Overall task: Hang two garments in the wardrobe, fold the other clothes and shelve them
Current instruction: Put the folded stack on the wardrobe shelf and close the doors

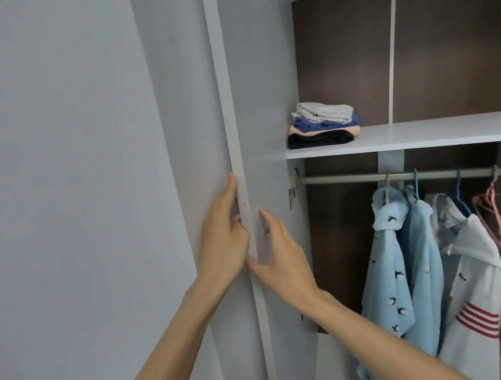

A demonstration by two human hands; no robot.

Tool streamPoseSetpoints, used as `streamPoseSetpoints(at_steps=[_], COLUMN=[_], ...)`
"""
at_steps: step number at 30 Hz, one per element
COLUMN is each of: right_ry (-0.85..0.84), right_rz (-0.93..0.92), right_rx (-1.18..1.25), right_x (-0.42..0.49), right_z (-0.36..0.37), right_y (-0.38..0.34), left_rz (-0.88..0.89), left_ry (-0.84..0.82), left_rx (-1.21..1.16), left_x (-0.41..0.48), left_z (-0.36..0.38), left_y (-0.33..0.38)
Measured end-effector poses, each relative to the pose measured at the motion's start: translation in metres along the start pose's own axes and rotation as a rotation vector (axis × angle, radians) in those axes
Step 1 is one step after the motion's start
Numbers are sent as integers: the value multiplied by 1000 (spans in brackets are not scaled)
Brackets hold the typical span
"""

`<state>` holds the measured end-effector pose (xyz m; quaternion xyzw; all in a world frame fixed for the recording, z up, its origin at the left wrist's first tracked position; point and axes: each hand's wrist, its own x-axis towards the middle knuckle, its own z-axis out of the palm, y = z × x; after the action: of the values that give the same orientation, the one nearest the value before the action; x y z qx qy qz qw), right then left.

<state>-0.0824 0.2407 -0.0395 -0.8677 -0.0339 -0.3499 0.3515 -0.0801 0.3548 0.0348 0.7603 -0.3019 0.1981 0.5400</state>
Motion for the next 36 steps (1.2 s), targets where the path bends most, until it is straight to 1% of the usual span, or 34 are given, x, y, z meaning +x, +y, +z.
streamPoseSetpoints(at_steps=[3,6,12,16,18,22,25,29,32,34,36], right_ry=[31,41,54,68,79,131,191,219,210,181,154], right_rz=[-3,7,-15,-23,-16,68,140,230,257,271,275], right_rx=[-18,-12,24,47,28,37,38,70,89,110,124], right_x=[-1,-2,-14,-26,-31,-37,-34,-20,-4,7,18], right_z=[3,-3,-41,-79,-99,-136,-169,-209,-233,-245,-253], right_y=[0,3,19,40,56,94,128,172,202,221,239], left_rz=[29,35,121,200,264,443,515,512,503,522,523], left_ry=[-5,-37,-209,-309,-338,-337,-375,-413,-425,-418,-415], left_rx=[12,-24,-62,-72,-16,264,350,500,632,661,640], left_x=[-1,-2,-5,0,5,14,29,54,75,87,95], left_z=[2,2,20,54,77,127,170,222,257,277,293], left_y=[-2,-4,3,7,11,19,29,35,37,34,30])
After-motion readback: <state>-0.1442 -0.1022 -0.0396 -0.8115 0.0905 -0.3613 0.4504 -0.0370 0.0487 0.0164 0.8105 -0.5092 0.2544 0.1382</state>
